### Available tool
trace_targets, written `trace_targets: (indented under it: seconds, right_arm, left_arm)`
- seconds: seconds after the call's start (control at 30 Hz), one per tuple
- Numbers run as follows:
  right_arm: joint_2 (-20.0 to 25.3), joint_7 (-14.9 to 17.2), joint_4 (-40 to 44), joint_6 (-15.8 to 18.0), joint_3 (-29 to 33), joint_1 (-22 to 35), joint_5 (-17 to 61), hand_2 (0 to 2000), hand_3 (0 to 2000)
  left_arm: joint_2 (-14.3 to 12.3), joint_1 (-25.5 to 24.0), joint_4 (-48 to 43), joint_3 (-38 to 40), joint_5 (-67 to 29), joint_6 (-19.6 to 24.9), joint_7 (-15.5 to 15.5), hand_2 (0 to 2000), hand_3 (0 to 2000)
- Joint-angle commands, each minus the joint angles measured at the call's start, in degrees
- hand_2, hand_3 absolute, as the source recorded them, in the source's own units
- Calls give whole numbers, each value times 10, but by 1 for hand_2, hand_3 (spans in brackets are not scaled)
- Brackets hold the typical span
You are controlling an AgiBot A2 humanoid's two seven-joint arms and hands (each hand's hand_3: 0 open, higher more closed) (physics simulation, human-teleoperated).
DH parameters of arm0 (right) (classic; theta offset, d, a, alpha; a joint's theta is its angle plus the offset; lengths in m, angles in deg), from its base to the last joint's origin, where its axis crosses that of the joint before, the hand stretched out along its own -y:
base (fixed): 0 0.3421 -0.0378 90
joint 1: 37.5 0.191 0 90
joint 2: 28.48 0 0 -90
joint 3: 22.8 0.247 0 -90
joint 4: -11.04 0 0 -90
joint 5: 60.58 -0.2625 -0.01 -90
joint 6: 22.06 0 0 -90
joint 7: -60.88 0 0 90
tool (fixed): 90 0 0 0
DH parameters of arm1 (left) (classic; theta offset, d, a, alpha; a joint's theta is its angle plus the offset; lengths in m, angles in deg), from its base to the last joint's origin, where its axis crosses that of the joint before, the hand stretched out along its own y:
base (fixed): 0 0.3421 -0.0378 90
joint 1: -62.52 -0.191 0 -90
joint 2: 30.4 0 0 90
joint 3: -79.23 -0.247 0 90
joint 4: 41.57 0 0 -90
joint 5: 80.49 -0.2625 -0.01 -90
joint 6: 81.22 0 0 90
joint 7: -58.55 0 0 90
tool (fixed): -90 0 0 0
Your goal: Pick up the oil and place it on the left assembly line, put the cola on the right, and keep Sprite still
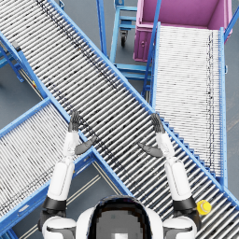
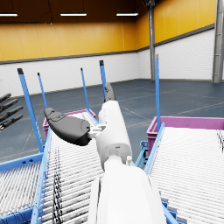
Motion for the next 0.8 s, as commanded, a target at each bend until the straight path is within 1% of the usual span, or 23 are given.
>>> trace_targets:
  seconds: [0.03, 0.8]
  right_arm:
    - [0, 0, 0, 0, 0, 0, 0, 0, 0]
    - [0, 0, 0, 0, 0, 0, 0, 0, 0]
  left_arm:
    - [0, 0, 0, 0, 0, 0, 0, 0, 0]
    - [0, 0, 0, 0, 0, 0, 0, 0, 0]
